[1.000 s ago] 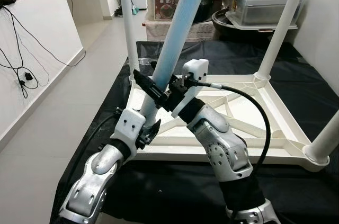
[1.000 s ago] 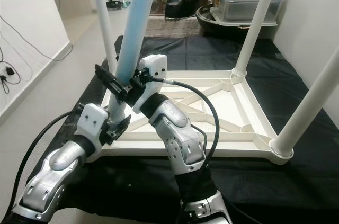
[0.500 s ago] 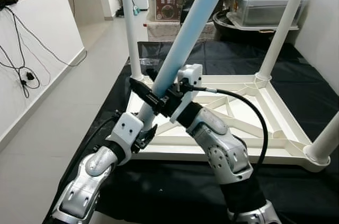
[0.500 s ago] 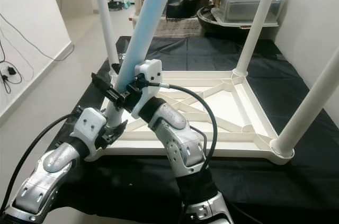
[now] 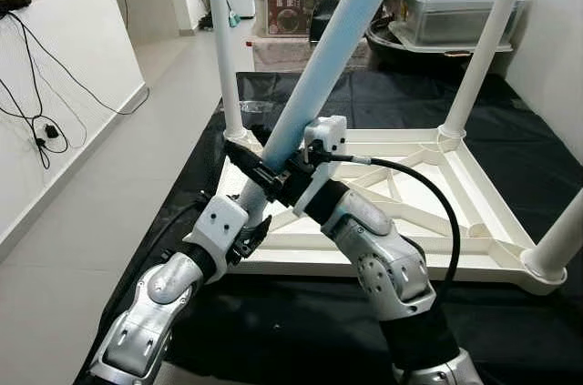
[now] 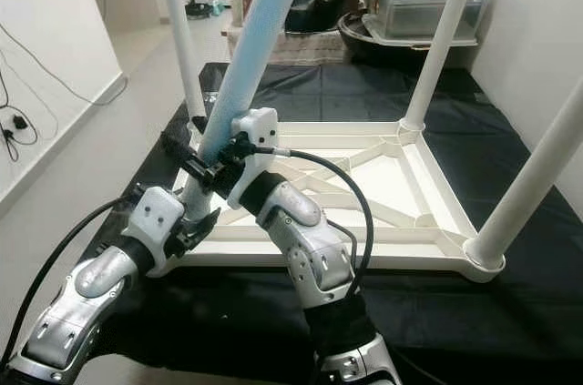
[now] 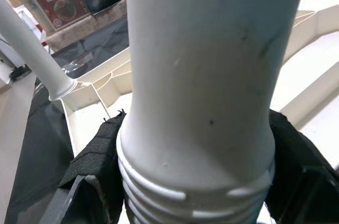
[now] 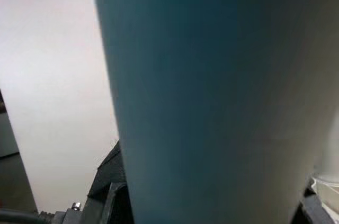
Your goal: Building children table
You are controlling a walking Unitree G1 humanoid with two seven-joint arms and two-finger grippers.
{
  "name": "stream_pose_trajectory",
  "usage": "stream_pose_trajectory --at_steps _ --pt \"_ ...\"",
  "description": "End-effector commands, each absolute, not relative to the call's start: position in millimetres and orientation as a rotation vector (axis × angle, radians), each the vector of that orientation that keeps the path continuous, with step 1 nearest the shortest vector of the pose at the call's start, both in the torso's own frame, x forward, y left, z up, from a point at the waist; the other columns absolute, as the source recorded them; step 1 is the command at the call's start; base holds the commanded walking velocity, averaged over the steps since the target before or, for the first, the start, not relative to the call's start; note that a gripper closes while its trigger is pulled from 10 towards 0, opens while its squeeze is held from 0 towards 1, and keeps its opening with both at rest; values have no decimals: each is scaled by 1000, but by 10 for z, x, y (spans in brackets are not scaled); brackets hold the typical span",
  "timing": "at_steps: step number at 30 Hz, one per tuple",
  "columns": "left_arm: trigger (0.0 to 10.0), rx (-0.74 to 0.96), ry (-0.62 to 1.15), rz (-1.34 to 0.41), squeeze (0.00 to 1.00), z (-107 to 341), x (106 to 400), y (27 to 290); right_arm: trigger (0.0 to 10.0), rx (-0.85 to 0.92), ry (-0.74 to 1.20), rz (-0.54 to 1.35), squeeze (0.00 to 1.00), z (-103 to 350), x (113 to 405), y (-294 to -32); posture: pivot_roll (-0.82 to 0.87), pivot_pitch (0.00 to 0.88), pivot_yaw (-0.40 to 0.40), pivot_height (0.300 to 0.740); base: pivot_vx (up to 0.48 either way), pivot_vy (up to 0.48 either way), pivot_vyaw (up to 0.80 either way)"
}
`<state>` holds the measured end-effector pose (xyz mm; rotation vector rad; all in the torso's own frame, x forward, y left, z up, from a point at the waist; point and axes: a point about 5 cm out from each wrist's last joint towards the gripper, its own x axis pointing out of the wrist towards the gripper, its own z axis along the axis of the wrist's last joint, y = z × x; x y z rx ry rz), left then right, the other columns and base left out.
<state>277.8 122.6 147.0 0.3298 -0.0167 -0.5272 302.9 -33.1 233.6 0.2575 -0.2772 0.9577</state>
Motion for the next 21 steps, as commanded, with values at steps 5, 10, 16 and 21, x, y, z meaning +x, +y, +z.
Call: stream_pose_trajectory --at_steps 5,10,16,21 --pt "10000 356 -22 -560 0 1432 2745 1166 0 254 -259 1005 0 2329 2982 -253 28 0 11 740 0 0 0" --pt "10000 348 -8 -554 0 1404 2745 1172 0 261 -261 995 0 2343 2999 -267 21 7 5 740 0 0 0" --pt "10000 313 13 -545 0 1389 2744 1171 0 280 -260 976 0 2369 3035 -301 -19 12 10 740 0 0 0" --pt "10000 277 19 -548 1000 1374 2739 1190 0 303 -264 956 0 2394 3058 -321 -16 12 19 740 0 0 0"
